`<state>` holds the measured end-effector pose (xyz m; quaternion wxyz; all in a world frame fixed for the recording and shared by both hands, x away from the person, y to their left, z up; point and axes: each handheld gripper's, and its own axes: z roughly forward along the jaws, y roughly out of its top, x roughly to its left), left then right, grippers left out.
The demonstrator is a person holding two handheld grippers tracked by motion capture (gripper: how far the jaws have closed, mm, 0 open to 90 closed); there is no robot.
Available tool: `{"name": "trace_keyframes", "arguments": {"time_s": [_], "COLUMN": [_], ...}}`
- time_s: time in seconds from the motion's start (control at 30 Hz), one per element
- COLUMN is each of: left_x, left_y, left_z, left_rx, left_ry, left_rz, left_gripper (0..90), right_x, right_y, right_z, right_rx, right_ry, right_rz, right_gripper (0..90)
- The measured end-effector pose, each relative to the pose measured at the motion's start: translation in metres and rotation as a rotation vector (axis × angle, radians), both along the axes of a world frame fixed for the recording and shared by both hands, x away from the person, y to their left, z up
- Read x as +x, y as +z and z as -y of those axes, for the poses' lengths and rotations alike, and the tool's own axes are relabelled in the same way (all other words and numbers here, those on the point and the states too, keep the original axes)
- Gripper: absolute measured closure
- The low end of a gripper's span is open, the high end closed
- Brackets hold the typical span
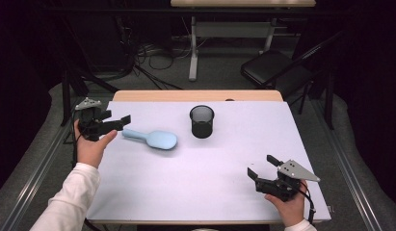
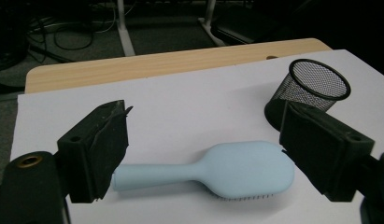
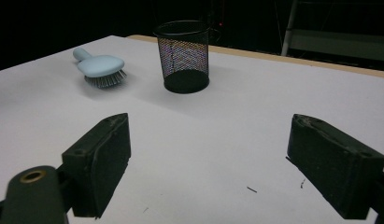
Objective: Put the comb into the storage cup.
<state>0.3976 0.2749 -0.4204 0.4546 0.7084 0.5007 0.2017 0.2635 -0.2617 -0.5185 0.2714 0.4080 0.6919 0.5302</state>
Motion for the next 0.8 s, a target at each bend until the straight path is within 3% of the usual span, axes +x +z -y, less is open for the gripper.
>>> {"name": "trace_keyframes", "arguments": {"time_s": [0.4, 0.7, 0.8], "left_x": [0.011, 0.022, 0.026], "left_y": [0.002, -0.002, -0.005], "left_z": [0.015, 0.021, 0.022], "left_rx": [0.060, 0.042, 0.040], "left_ry": [0.015, 0.044, 0.041], "left_rz": [0.057, 0.048, 0.065], "left_gripper": [32.2, 36.4, 40.1], "right_x": [0.001, 0.001, 0.001], "right_y": [-0.001, -0.001, -0.001], "right_z": [-0.001, -0.001, -0.001], "right_rx": [0.005, 0.000, 0.001], "right_ry": [0.008, 0.016, 0.017], "right_rz": [0.000, -0.002, -0.002], "right_gripper": [14.1, 14.3, 14.4]}}
